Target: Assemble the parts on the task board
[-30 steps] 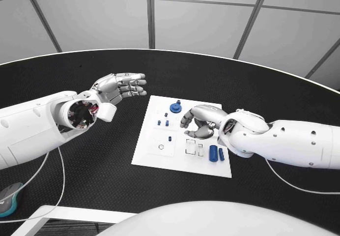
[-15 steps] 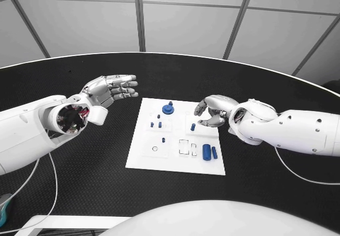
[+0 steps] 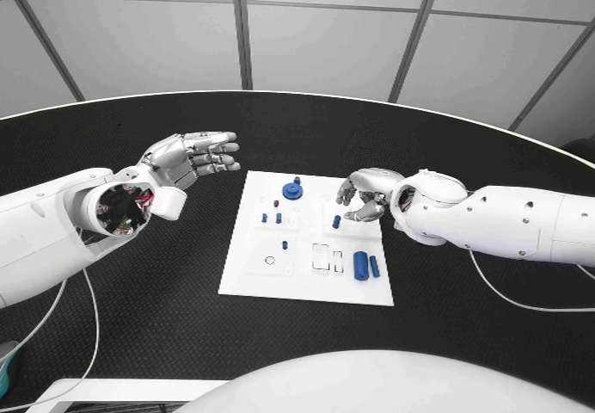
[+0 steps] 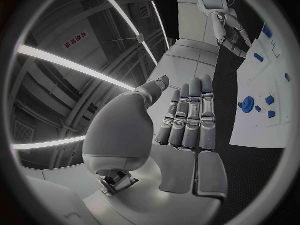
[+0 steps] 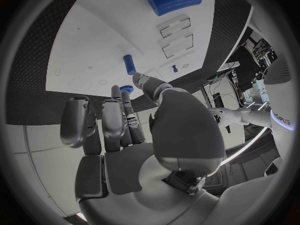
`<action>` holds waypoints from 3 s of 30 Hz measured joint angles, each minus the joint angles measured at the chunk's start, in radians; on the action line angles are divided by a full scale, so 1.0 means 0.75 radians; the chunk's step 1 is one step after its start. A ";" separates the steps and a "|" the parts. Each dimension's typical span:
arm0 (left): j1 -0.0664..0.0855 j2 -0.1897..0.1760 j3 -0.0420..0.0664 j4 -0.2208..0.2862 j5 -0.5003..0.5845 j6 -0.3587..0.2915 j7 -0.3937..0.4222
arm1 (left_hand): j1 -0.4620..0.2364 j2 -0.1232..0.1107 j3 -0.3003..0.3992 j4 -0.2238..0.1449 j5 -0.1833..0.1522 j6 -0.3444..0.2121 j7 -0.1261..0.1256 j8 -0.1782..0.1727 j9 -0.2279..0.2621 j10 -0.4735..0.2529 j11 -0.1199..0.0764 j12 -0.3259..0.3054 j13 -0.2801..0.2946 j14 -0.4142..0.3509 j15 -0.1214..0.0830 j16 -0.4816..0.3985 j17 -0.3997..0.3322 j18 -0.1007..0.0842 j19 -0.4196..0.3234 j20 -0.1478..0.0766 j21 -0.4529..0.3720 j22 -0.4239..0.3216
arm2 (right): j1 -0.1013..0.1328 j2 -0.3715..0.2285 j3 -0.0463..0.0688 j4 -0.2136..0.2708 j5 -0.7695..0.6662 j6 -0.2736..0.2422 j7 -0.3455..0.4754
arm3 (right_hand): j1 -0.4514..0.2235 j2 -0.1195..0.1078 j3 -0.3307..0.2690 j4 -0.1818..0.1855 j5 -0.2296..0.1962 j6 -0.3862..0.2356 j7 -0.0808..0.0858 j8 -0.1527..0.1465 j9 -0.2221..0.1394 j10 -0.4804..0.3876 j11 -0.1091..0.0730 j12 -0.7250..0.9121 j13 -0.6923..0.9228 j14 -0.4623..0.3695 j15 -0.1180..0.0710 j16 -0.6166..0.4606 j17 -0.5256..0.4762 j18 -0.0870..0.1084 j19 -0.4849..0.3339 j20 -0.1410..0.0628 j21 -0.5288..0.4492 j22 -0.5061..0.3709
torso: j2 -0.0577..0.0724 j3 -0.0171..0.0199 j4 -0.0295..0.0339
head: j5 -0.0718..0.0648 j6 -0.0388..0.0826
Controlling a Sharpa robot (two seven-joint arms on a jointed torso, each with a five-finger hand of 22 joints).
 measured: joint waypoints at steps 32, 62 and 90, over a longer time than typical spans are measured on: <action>0.000 -0.009 0.000 0.010 0.000 -0.001 -0.002 | 0.000 0.000 0.000 0.000 0.000 0.000 0.000 0.000 -0.001 -0.005 0.005 0.005 -0.001 -0.005 0.005 -0.006 0.002 0.000 0.000 0.000 -0.009 -0.004 | -0.011 0.103 -0.002 -0.078 -0.001 0.097 -0.010 | 0.026 0.027 0.012 0.003 0.000 0.058 0.024 0.021 0.011 0.071 -0.022 0.081 0.007 0.000 0.000 0.032 0.012 0.000 0.000 -0.010 0.032 0.001 | -0.001 0.0018 -0.0024 | 0.001 0.000; 0.000 -0.009 0.000 0.011 0.000 0.001 -0.003 | 0.000 0.000 0.000 0.000 0.000 0.000 0.000 0.000 -0.001 -0.010 0.000 0.005 -0.001 -0.005 0.005 -0.005 0.003 0.000 0.000 0.000 -0.009 -0.006 | -0.025 0.123 -0.003 -0.110 -0.001 0.123 -0.005 | 0.052 0.052 0.029 -0.002 0.000 0.116 0.020 0.047 0.023 0.107 -0.030 0.110 0.016 -0.002 -0.002 0.047 0.018 0.000 0.000 -0.010 0.052 0.002 | -0.004 0.0018 -0.0031 | 0.005 0.000; 0.000 -0.003 0.000 0.000 0.000 0.003 -0.007 | 0.000 0.000 -0.004 0.004 0.000 0.000 0.000 0.000 -0.002 -0.010 0.000 0.005 0.000 -0.005 0.005 -0.005 0.003 0.000 0.004 0.004 -0.015 -0.008 | -0.031 0.134 -0.006 -0.124 -0.023 0.085 0.002 | 0.085 0.103 0.052 -0.027 0.007 0.169 0.009 0.069 0.038 0.152 -0.046 0.128 0.028 0.000 -0.019 0.069 0.032 0.000 0.000 -0.020 0.097 0.001 | -0.006 0.0018 -0.0032 | 0.006 0.000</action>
